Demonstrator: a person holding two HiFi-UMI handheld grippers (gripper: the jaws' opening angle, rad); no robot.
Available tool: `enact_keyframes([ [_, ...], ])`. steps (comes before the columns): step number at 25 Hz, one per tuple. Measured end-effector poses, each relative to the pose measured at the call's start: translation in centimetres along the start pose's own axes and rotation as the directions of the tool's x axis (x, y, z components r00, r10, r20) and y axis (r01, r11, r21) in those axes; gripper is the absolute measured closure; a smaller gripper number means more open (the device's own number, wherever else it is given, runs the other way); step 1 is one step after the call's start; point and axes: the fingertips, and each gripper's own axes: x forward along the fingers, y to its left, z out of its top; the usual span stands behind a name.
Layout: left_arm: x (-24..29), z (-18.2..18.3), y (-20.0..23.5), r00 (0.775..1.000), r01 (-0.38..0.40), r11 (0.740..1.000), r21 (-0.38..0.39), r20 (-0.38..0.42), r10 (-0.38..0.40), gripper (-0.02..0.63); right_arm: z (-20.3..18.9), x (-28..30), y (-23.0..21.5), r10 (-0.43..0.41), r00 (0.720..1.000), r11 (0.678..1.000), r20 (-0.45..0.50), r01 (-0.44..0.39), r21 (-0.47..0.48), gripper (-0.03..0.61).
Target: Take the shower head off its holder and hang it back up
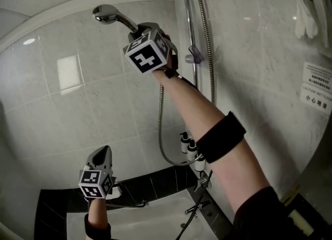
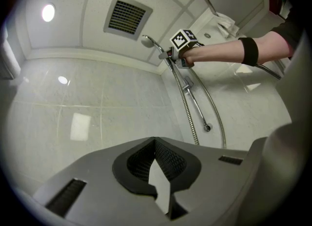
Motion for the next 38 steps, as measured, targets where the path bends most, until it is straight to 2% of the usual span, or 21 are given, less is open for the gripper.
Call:
enact_keyframes([
  [7,-1.4,-2.0,0.7,0.999,-0.035,0.999,-0.009,-0.037,0.035,0.614,-3.8,-4.1,5.4,0.102,0.995,0.985,0.013,-0.102,0.137,0.436],
  [12,-2.1,-3.8,0.3,0.997,-0.034,0.999,-0.021,-0.069,0.033,0.614,-8.6,-6.5,9.2,0.177,0.984,0.936,-0.016,-0.163,0.31,0.436],
  [16,-3.6,-6.7,0.1,0.993,-0.036,0.999,-0.038,-0.111,0.031,0.614,-11.3,-9.6,13.7,0.244,0.97,0.85,0.004,-0.216,0.48,0.435],
  [21,-5.2,-9.6,0.2,0.988,-0.05,0.997,-0.059,-0.147,0.041,0.614,-15.1,-13.7,19.4,0.303,0.953,0.755,0.01,-0.247,0.608,0.436],
  [27,-8.1,-13.6,-0.2,0.978,-0.07,0.994,-0.083,-0.201,0.052,0.614,-23.7,-20.0,27.0,0.372,0.924,0.612,-0.089,-0.172,0.772,0.436],
  [29,-8.8,-14.8,-0.7,0.976,-0.064,0.994,-0.086,-0.215,0.044,0.614,-26.9,-22.4,29.3,0.394,0.909,0.58,-0.134,-0.133,0.804,0.435],
  [35,-10.3,-20.0,-1.7,0.967,-0.058,0.993,-0.104,-0.252,0.03,0.614,-35.1,-28.8,35.9,0.461,0.849,0.565,-0.259,-0.056,0.823,0.436],
  [38,-11.6,-23.7,-2.4,0.957,-0.064,0.99,-0.128,-0.29,0.024,0.614,-38.8,-32.3,39.4,0.505,0.803,0.569,-0.317,-0.033,0.822,0.435],
])
